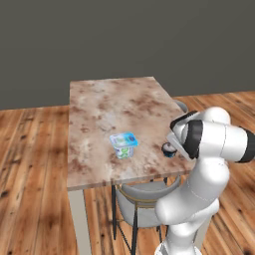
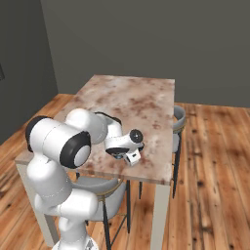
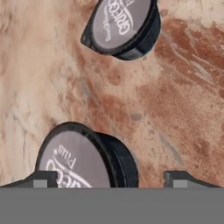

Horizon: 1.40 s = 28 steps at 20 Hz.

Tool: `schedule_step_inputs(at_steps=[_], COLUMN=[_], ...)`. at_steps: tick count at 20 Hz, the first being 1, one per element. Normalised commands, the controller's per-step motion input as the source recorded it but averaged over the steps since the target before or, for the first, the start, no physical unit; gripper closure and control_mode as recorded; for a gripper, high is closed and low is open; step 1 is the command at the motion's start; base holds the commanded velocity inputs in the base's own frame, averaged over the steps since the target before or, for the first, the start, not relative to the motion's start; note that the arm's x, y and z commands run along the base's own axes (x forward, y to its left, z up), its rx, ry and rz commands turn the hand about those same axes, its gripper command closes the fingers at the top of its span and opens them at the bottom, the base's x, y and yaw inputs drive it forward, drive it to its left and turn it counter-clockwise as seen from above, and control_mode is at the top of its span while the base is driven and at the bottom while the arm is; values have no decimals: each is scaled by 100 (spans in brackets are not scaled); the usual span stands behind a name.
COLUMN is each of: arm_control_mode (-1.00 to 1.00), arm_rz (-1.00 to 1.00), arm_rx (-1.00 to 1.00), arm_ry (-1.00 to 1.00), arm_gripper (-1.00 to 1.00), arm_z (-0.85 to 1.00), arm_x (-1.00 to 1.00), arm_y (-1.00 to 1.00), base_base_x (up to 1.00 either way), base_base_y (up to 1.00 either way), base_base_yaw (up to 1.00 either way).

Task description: Stack the yogurt containers by placing the smaller containers on top of the larger containers.

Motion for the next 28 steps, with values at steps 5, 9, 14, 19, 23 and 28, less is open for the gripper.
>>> schedule_step_inputs(at_steps=[5,9,14,19,23,28], arm_control_mode=[-100,-100,-100,-100,-100,-100], arm_rz=[0,0,0,0,0,0], arm_rx=[0,0,0,0,0,0], arm_ry=[0,0,0,0,0,0], arm_gripper=[-100,-100,-100,-100,-100,-100], arm_z=[-13,-8,-7,-5,-1,-5], arm_x=[10,6,8,21,23,8], arm_y=[0,0,0,0,0,0], base_base_x=[0,0,0,0,0,0], base_base_y=[0,0,0,0,0,0], base_base_yaw=[0,0,0,0,0,0])
